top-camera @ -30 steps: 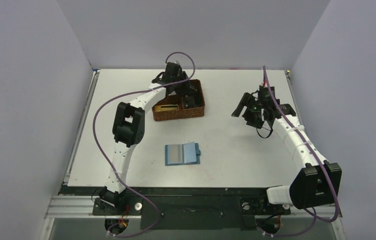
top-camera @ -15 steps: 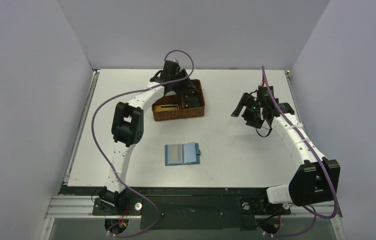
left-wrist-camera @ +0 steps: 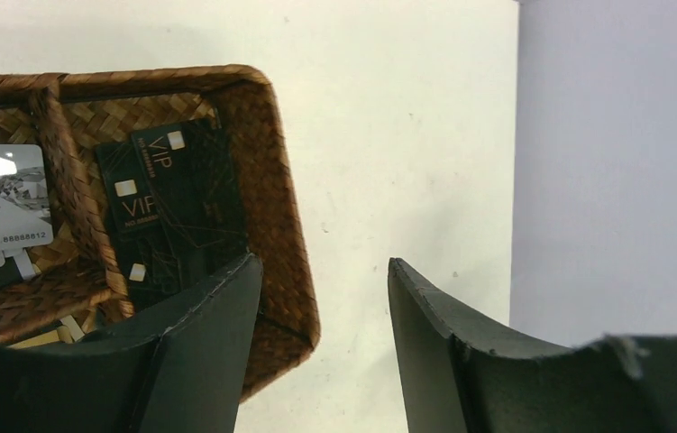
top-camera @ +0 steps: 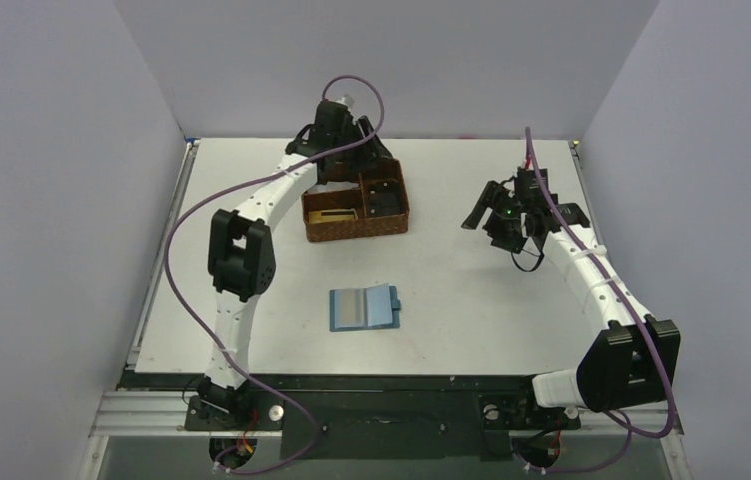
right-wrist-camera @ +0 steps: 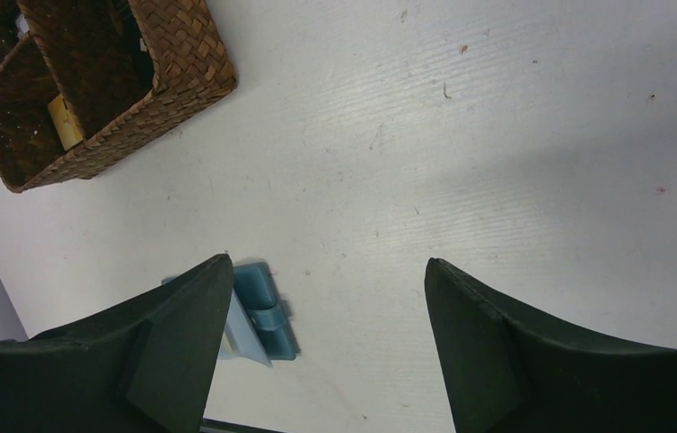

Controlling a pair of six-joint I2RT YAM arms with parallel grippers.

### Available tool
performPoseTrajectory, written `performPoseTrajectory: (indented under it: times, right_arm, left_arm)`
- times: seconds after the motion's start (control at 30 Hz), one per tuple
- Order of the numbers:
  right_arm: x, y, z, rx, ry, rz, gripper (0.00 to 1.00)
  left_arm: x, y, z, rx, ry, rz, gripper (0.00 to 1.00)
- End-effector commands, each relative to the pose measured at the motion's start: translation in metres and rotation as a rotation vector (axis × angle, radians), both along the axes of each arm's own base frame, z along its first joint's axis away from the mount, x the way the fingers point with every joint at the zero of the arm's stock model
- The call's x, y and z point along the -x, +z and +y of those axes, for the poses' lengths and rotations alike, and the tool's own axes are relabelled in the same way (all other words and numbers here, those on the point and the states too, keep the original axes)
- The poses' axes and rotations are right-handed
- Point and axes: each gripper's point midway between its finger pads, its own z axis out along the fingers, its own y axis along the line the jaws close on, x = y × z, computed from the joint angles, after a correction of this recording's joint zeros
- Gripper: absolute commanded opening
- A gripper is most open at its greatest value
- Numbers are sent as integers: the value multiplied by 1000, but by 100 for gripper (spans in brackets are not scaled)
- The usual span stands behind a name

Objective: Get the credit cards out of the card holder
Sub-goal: Place the credit card in the storage box.

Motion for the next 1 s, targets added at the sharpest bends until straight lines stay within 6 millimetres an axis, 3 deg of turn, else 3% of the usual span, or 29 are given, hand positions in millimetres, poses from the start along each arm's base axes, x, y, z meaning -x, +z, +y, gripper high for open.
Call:
performPoseTrajectory:
  times: [0.0,0.37,0.53,0.57,0.9,0.93,0.97]
  right_arm:
    - [-12,20,-1,-10,-21,-62,74]
    - [-12,23,7,-20,-30,-64,74]
    - [-14,28,21,-22,-6,-76,74]
    - [-14,28,24,-20,-3,-79,74]
    - [-7,30,50,-41,31,-109,74]
    - [-6,30,52,-44,33,-110,75]
    - [-3,29,55,-43,38,-115,75]
  left_arm:
    - [11,67,6,40,-35,-115,52]
    - [50,76,24,20,-44,-103,55]
    - [72,70,34,9,-46,-74,56]
    - [77,77,36,13,-44,-84,56]
    - [128,63,56,-21,-38,-39,57]
    - [132,70,59,-20,-33,-53,57]
    - [139,61,60,-32,-37,-36,57]
